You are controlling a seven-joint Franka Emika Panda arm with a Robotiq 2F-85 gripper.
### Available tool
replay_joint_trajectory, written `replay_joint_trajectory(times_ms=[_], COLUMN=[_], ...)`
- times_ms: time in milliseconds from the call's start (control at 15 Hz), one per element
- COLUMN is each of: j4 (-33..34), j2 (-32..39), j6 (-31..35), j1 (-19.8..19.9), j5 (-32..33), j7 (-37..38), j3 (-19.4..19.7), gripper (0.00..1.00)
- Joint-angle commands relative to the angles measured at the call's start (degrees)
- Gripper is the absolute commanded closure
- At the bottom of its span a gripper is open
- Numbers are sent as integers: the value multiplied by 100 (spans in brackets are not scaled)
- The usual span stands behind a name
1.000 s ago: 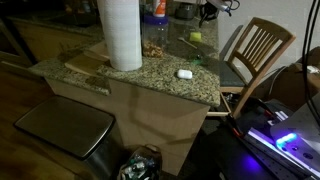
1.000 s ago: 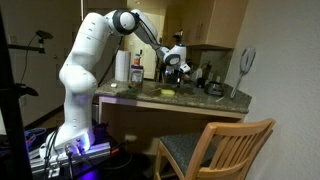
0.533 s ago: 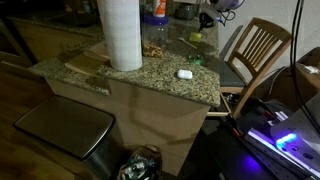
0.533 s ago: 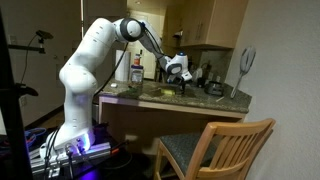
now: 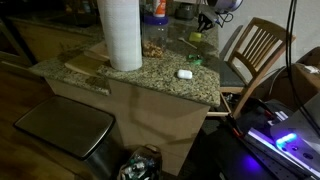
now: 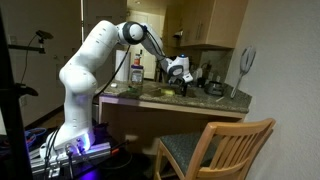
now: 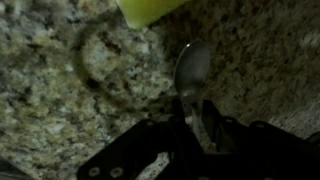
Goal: Move the spoon to the right
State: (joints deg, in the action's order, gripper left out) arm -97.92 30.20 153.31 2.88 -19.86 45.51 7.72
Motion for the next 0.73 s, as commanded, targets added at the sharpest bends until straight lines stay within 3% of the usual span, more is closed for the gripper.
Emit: replay_joint_trajectory(times_ms=[0,200,400,600,667], j4=[-8,-381,-862,-1454,-770], j2=[-160,-676,-1389,-2233,-1532], j6=[-317,-247,-339,-543,-365], j1=[128,142,-15,76,82], j5=[-21,-16,401,733,624], j7=[-209,-458,-417,-615,-393], j3=[-137,-132,204,283,215], gripper=[40,20,1,0,0])
